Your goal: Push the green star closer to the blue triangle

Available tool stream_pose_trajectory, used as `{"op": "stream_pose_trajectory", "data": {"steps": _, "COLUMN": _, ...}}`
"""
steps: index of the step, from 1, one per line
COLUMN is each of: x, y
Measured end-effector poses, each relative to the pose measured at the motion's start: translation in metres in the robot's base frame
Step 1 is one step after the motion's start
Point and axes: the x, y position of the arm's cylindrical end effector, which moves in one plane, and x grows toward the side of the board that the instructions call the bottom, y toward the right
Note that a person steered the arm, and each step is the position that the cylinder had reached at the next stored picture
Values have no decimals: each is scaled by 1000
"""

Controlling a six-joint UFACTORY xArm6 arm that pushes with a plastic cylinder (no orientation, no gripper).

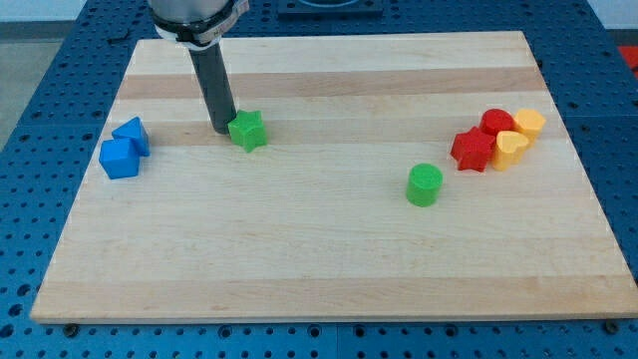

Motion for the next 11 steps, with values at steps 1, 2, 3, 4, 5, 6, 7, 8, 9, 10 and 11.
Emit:
{"op": "stream_pose_trajectory", "data": {"steps": 1, "x": -25, "y": 27}}
{"op": "stream_pose_trajectory", "data": {"steps": 2, "x": -30, "y": 80}}
{"op": "stream_pose_trajectory", "data": {"steps": 3, "x": -18, "y": 105}}
{"op": "stream_pose_trajectory", "data": {"steps": 4, "x": -10, "y": 93}}
{"op": "stream_pose_trajectory", "data": {"steps": 5, "x": -10, "y": 54}}
{"op": "stream_pose_trajectory", "data": {"steps": 6, "x": -7, "y": 23}}
{"op": "stream_pose_trajectory", "data": {"steps": 7, "x": -5, "y": 13}}
{"op": "stream_pose_trajectory", "data": {"steps": 8, "x": -5, "y": 56}}
{"op": "stream_pose_trajectory", "data": {"steps": 9, "x": -1, "y": 80}}
{"op": "stream_pose_trajectory", "data": {"steps": 10, "x": 6, "y": 71}}
{"op": "stream_pose_trajectory", "data": {"steps": 11, "x": 8, "y": 42}}
